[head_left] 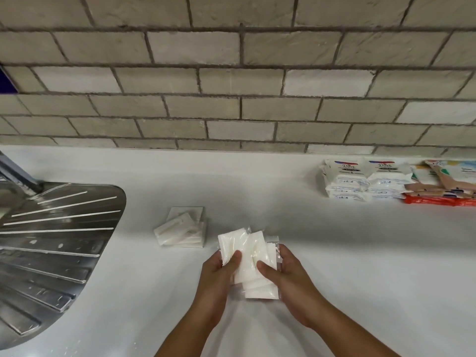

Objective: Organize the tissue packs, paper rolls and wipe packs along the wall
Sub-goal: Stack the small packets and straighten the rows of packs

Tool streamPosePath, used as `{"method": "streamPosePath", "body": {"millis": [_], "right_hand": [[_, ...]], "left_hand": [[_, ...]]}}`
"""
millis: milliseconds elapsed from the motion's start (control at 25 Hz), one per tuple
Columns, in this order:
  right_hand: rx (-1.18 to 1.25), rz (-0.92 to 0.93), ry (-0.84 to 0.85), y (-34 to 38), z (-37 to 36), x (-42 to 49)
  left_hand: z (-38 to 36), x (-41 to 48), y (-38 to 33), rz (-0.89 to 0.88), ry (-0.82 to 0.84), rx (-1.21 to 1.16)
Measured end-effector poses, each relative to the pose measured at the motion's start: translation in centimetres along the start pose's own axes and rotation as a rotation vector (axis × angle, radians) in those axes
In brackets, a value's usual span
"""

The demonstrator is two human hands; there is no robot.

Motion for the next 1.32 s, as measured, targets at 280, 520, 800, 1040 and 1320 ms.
{"method": "streamPosePath", "body": {"millis": [280, 520, 800, 1040, 1320], "right_hand": [[0.102, -0.100, -0.044, -0.5, -0.3, 0.6], [0.124, -0.116, -0.020, 0.2, -0.2, 1.0], [0.000, -0.121, 0.053, 0.1, -1.2, 1.1], [-0.017, -0.247, 0.170, -0.4, -1.8, 0.4], [-0.139, -0.095, 0.094, 0.5, -0.9, 2.0]], "left_hand": [[-1.6, 1.1, 0.3, 0.013, 0.076, 0.084], [-4.7, 0.4, 0.2, -0.086, 0.224, 0.299], [-7.5, -0.8, -3.5, -1.048, 0.402, 1.221], [-8.6, -1.6, -3.8, -1.199, 0.380, 1.117], [-9.0, -0.8, -4.6, -1.191, 0.278, 0.983]]}}
Point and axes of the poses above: each hand's wrist, its own x-axis towards the middle knuckle, its own z-axis out of the back of the hand, y = z × x, the point moved 10 cm from there along x, towards the middle knuckle, and after that the axes turned 15 degrees about -y, right-handed, at the moved point
